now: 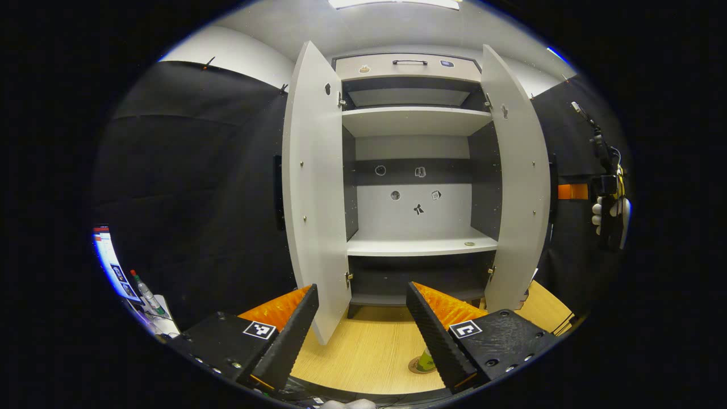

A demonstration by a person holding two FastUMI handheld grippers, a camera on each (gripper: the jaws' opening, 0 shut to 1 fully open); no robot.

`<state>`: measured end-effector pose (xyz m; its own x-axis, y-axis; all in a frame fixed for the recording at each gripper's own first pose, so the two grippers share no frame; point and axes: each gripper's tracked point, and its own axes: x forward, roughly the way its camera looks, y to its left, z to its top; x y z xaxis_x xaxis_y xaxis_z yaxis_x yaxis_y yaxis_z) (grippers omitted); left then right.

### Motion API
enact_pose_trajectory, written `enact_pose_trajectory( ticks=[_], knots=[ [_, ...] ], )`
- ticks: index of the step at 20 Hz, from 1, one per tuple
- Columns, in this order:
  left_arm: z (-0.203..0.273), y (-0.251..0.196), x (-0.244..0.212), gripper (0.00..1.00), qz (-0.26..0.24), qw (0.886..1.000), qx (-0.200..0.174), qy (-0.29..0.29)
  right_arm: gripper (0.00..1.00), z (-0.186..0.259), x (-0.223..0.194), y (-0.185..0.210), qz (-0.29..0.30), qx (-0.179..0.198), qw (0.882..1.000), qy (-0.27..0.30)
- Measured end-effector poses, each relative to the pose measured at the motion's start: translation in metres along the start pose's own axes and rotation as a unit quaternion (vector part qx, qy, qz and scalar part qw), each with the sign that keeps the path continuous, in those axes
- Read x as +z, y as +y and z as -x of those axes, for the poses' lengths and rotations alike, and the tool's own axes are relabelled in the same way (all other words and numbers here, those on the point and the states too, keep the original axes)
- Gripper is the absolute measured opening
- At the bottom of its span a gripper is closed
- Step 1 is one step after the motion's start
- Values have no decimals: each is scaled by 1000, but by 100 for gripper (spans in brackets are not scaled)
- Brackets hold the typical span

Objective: Grasp the bottle in the cabinet with the left hand and place it on the coaster, then close the right door with the right hand and the left door with the left hand.

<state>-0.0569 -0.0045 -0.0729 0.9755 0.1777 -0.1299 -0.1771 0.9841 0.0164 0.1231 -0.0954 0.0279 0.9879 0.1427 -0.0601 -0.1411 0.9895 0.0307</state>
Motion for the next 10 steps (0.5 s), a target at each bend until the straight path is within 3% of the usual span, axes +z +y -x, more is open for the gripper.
enact_pose_trajectory(
  ticks=[6,10],
  knots=[
    [-5,31,-8,95,-9,1000,-21,5,79,-14,0,45,9,-18,1000,-13],
    [-6,49,-9,95,-7,1000,-30,0,79,-26,-2,87,10,2,1000,-19]
  ],
)
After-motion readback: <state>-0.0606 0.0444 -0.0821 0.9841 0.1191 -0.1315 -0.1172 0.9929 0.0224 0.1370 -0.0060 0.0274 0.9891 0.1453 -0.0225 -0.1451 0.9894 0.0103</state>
